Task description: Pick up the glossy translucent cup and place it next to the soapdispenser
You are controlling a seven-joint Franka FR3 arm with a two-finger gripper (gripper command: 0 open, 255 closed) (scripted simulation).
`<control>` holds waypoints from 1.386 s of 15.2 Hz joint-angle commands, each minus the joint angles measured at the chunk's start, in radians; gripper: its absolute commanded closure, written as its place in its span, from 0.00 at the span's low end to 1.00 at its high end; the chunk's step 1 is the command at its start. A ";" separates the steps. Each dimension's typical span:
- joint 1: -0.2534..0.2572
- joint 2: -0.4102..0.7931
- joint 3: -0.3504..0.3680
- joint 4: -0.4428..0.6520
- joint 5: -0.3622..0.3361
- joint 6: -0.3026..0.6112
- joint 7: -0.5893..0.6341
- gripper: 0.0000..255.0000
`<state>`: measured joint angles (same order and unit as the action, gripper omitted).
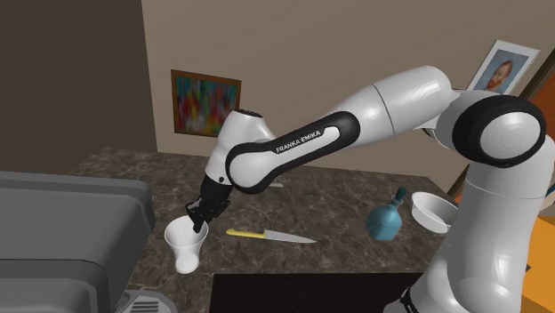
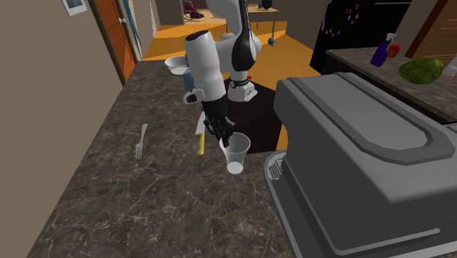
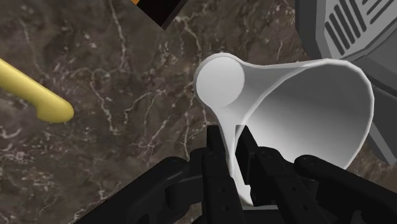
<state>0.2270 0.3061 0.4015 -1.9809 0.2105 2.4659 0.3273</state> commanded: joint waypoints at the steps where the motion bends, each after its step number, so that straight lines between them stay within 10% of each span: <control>1: -0.001 -0.013 0.001 0.011 0.001 -0.023 0.004 1.00; 21: -0.017 -0.130 0.006 0.141 0.012 -0.262 0.043 1.00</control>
<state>0.2100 0.1802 0.4068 -1.8486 0.2228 2.2167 0.3663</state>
